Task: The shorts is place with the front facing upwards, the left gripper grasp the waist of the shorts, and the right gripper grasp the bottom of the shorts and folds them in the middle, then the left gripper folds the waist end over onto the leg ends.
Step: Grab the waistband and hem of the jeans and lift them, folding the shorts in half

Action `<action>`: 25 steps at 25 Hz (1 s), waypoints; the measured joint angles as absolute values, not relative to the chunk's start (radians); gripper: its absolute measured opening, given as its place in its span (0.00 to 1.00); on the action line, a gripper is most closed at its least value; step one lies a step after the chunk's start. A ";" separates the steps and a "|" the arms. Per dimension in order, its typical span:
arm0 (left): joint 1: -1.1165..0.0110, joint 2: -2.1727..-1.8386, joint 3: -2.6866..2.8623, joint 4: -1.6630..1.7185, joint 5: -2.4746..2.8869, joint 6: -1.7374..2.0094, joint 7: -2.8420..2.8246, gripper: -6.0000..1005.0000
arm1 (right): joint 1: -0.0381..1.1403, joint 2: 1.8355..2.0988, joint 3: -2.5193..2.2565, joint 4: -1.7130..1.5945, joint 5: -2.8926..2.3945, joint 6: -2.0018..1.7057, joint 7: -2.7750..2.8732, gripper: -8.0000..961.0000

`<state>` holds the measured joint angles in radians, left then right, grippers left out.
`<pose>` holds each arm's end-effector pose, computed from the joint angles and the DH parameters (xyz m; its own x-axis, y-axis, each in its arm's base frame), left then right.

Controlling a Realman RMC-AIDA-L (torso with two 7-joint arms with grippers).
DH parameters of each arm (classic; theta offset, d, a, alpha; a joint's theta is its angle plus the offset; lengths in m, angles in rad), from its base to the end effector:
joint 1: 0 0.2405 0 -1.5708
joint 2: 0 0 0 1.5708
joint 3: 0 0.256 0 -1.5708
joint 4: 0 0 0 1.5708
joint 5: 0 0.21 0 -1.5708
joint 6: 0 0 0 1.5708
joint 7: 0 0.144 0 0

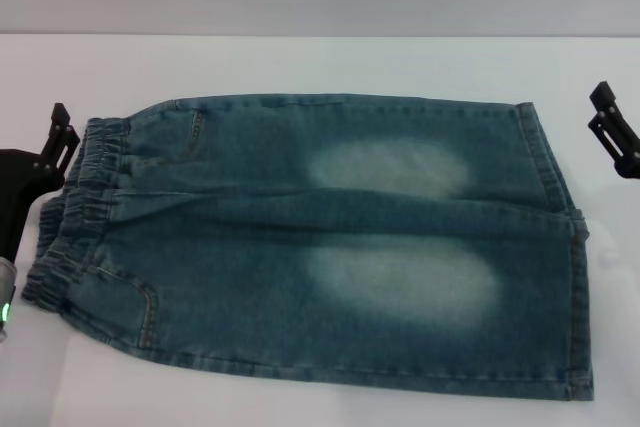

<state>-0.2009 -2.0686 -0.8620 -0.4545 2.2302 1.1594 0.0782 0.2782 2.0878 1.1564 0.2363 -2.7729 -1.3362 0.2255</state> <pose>-0.3336 0.2845 -0.0187 0.7047 -0.0638 0.7066 0.7077 -0.0068 -0.7065 0.3212 0.2880 -0.0122 0.6598 0.1572 -0.7348 -0.6934 -0.2494 -0.6760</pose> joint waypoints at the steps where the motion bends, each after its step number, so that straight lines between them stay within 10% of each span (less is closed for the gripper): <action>1: -0.201 -2.068 -0.858 -0.455 2.231 1.158 0.078 0.84 | 0.278 2.088 1.156 0.238 -2.773 -1.336 0.226 0.83; 7: -0.191 -2.044 -0.841 -0.551 2.235 1.054 0.085 0.84 | 0.231 2.067 1.128 0.384 -2.779 -1.202 0.229 0.83; 15: -0.070 -1.935 -0.988 -1.031 2.236 0.540 0.243 0.84 | 0.046 1.953 1.178 1.059 -2.795 -0.473 0.235 0.83; 25: 0.110 -2.056 -1.512 -1.576 2.234 -0.364 0.487 0.84 | -0.010 1.971 1.386 1.586 -2.789 0.350 0.210 0.83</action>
